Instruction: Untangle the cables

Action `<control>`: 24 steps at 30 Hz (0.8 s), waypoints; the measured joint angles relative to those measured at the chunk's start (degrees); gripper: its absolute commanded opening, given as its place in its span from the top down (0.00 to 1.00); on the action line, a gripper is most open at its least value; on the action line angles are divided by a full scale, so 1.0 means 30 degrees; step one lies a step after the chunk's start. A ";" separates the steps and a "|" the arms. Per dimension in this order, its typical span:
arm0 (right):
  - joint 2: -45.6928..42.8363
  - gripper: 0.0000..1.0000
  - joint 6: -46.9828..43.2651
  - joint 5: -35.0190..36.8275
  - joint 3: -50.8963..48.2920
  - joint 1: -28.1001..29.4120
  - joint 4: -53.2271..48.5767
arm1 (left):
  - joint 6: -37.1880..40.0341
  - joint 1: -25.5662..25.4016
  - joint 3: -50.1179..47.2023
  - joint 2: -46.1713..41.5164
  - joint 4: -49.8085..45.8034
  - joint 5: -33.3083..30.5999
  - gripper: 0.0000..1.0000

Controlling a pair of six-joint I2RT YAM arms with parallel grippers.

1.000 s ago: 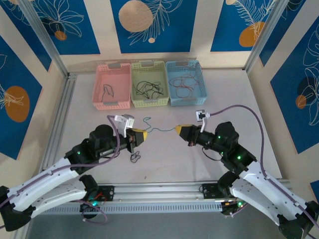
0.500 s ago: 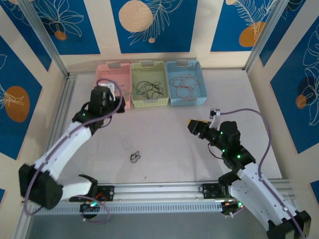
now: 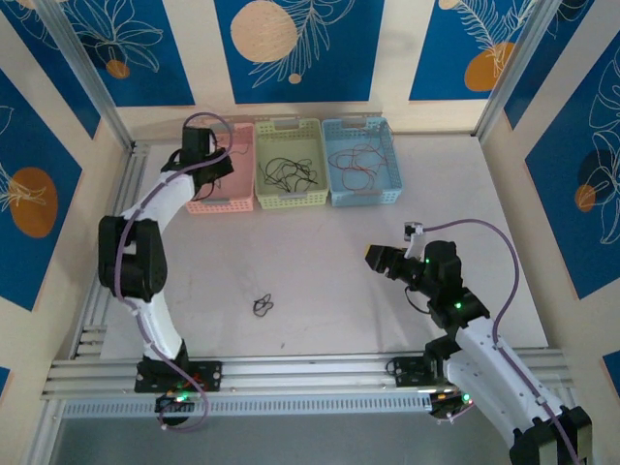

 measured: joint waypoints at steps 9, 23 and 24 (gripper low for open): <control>0.1304 0.41 0.0000 -0.1304 -0.0007 0.0284 0.0874 | -0.0342 0.0219 -0.1858 -0.1610 -0.0729 -0.0117 0.26; 1.2313 0.50 0.1902 0.0634 0.6295 1.0404 0.0146 | -0.1581 -0.1603 -1.5657 -1.9263 -0.1100 0.2907 0.27; 1.3551 0.50 0.2295 0.0925 0.7125 1.0892 -0.0015 | -0.1785 -0.1603 -1.6378 -1.9934 -0.1494 0.3067 0.27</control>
